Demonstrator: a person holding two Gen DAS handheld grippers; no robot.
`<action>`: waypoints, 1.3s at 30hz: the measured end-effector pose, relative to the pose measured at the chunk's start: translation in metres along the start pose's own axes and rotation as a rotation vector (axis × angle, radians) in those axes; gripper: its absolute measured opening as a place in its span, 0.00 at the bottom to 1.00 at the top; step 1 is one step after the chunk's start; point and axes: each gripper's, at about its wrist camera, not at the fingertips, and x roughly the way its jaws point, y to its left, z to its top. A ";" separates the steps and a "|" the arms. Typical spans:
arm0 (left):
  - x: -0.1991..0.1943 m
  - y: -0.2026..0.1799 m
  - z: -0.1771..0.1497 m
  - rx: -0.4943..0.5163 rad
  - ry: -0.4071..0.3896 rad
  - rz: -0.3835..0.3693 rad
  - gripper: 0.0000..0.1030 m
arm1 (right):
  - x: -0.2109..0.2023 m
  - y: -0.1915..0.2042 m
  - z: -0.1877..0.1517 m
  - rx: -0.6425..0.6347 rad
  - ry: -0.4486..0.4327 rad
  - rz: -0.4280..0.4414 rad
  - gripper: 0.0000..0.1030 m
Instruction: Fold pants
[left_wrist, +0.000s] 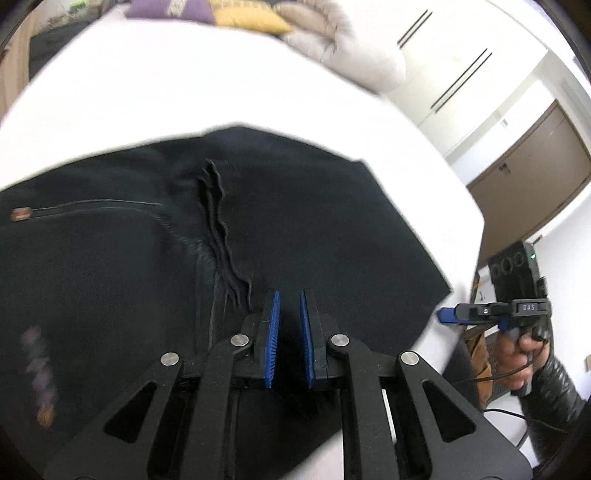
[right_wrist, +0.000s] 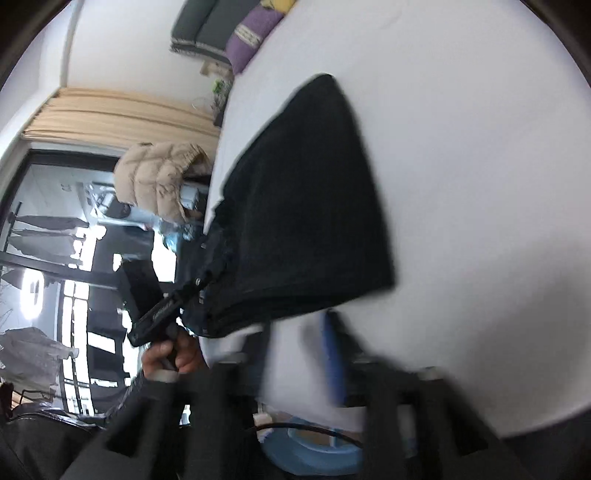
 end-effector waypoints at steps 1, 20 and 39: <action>-0.015 0.001 -0.005 -0.014 -0.024 0.001 0.11 | 0.001 0.010 -0.005 -0.004 -0.033 0.024 0.57; -0.152 0.166 -0.147 -0.802 -0.370 -0.171 0.85 | 0.109 0.110 0.003 -0.084 -0.015 0.273 0.55; -0.106 0.209 -0.144 -0.960 -0.386 -0.251 0.13 | 0.127 0.113 0.053 -0.089 0.061 -0.002 0.25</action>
